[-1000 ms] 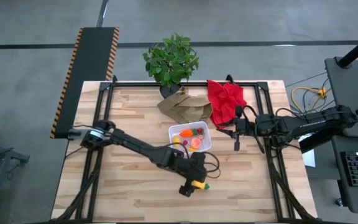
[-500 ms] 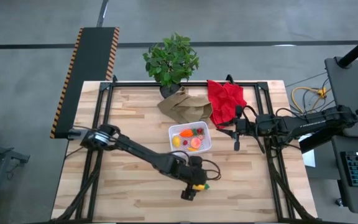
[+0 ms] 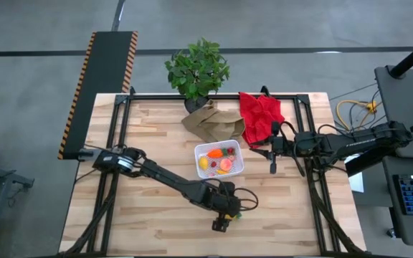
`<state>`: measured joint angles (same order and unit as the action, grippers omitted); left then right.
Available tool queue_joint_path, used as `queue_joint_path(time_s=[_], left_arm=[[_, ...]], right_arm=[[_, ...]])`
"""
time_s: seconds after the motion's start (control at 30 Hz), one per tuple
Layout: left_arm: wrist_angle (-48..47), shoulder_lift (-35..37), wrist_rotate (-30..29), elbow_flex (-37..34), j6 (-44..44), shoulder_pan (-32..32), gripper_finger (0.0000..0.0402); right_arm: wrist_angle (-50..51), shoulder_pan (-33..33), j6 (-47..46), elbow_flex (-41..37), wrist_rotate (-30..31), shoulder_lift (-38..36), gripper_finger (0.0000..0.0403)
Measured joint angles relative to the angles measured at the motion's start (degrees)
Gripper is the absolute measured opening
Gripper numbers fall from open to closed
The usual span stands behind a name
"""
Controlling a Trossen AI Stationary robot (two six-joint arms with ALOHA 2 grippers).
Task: Pick and placing Produce into tupperware
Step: Put the pineapple into the bin
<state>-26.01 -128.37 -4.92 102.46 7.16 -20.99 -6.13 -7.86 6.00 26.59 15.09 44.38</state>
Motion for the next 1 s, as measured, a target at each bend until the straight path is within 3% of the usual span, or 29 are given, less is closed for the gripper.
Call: queue_joint_path(time_s=[0.67,1.0], left_arm=[[-0.3,-3.1,2.9,-0.4,-0.6,0.2,0.0324],[0.1,-3.1,3.2,-0.3,-1.8,0.8,0.0213]], right_arm=[[0.8,0.0,-1.2,0.0,0.0,0.0,0.007],[1.4,0.0,-1.1,0.0,0.0,0.0,0.007]])
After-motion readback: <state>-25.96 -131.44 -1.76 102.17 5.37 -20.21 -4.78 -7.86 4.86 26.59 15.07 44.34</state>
